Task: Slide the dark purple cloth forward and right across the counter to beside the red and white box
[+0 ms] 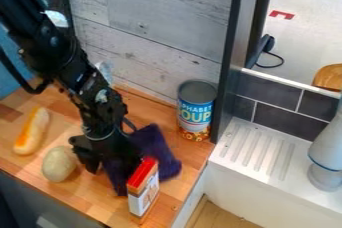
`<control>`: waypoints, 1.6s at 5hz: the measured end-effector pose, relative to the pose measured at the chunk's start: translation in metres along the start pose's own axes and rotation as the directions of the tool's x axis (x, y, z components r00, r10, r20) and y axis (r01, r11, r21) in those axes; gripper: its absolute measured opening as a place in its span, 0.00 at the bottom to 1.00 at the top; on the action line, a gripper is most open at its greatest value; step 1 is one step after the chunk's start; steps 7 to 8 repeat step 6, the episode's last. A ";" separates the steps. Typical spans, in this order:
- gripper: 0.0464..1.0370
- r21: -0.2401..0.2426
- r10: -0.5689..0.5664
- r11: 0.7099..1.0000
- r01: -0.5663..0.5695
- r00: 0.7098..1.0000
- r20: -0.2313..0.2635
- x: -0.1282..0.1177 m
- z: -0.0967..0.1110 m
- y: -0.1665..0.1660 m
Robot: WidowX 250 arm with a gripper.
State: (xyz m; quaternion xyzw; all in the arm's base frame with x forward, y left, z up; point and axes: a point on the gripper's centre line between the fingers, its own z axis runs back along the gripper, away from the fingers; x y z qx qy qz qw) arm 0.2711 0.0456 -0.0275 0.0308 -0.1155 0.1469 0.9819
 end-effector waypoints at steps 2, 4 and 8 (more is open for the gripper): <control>0.96 0.004 0.017 1.000 -0.017 1.000 -0.019 -0.011 0.000 0.002; 0.96 -0.016 0.122 0.992 -0.121 0.991 0.055 -0.014 0.041 0.005; 0.96 -0.115 0.241 0.967 -0.226 0.960 0.143 -0.062 0.159 -0.016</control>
